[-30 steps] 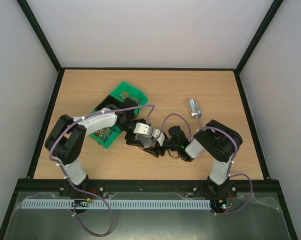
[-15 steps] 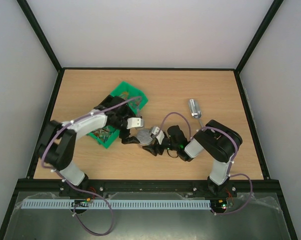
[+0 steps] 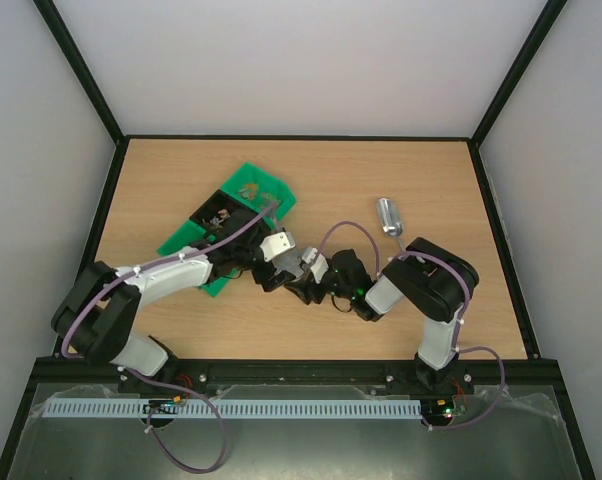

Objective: Pack the candies

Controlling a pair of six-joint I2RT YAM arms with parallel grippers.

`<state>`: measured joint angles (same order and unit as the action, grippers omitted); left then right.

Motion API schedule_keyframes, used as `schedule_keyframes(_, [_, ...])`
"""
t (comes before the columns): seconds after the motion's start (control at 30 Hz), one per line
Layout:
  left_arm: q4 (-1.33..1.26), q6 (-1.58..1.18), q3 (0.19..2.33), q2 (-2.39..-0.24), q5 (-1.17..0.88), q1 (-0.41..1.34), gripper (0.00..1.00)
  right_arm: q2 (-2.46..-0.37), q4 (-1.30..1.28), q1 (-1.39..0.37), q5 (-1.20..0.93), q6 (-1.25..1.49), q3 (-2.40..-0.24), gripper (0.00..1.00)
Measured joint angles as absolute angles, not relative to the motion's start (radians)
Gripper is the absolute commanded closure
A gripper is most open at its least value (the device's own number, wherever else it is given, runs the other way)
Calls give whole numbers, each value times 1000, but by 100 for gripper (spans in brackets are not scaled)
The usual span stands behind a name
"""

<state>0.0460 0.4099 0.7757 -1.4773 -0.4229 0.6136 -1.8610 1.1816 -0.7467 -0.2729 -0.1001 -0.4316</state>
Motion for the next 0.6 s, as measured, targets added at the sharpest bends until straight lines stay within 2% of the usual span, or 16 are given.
schedule_keyframes(0.3, [-29, 297, 758, -1526, -340, 642, 0, -1866, 1184, -749, -235, -97, -437, 65])
schedule_keyframes(0.6, [-39, 306, 768, -1557, -315, 661, 0, -1868, 1184, -749, -223, -91, -440, 65])
